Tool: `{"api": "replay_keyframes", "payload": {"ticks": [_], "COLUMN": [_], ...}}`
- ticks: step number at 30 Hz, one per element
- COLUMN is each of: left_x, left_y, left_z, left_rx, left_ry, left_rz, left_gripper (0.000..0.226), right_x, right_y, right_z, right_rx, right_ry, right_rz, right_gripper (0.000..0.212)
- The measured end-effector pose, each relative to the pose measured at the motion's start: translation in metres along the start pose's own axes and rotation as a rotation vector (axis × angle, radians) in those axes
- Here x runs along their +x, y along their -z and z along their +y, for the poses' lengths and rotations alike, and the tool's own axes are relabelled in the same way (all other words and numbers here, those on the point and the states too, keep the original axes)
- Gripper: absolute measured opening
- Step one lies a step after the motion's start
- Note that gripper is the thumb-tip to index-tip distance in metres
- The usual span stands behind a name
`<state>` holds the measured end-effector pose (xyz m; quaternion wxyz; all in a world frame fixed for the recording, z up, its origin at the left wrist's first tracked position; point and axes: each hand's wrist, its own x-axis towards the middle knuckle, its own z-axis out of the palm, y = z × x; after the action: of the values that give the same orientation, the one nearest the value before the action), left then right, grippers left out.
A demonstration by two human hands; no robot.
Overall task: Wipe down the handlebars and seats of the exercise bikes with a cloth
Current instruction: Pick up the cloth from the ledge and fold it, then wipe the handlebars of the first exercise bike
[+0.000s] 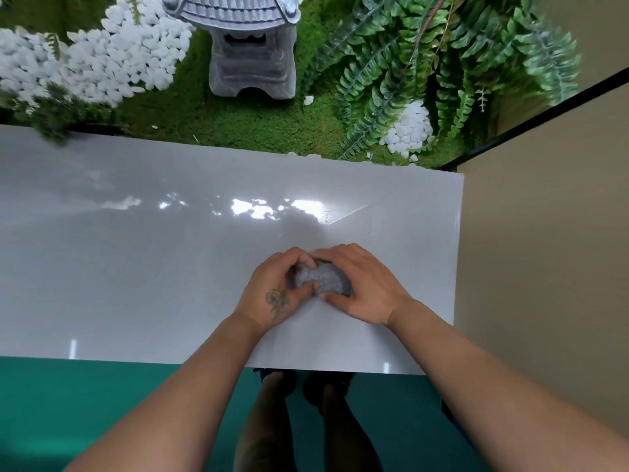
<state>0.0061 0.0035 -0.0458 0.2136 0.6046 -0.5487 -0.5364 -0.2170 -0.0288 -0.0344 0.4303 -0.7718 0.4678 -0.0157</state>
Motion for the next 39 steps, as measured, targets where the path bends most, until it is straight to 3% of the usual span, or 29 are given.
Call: {"api": "replay_keyframes", "payload": {"ticks": [5,16,23,31,39], "left_x": [0.008,0.007,-0.013,-0.09,-0.193], "left_y": [0.009,0.04,0.097,0.177,0.227], "left_z": [0.01,0.028,0.058,0.122,0.175], "left_rx": [-0.391,-0.642,-0.542,-0.106,0.077], "left_ry": [0.144,0.263,0.226,-0.068,-0.113], "left_rz": [0.077,0.187,0.393,0.412,0.476], "left_gripper": [0.04,0.042,0.013,0.026,0.043], "right_x": [0.001,-0.003,0.0,-0.003,-0.033], "right_y": [0.0,-0.001,0.035,0.091,0.128], "right_z": [-0.011,-0.047,-0.103,-0.203,-0.301], "right_rx": [0.119,0.329,0.37,0.28,0.246], "right_ry": [-0.11,-0.093,-0.001,0.098,0.204], "right_rz": [0.004,0.265,0.33,0.344,0.353], "right_gripper": [0.079,0.062,0.058,0.059,0.057]}}
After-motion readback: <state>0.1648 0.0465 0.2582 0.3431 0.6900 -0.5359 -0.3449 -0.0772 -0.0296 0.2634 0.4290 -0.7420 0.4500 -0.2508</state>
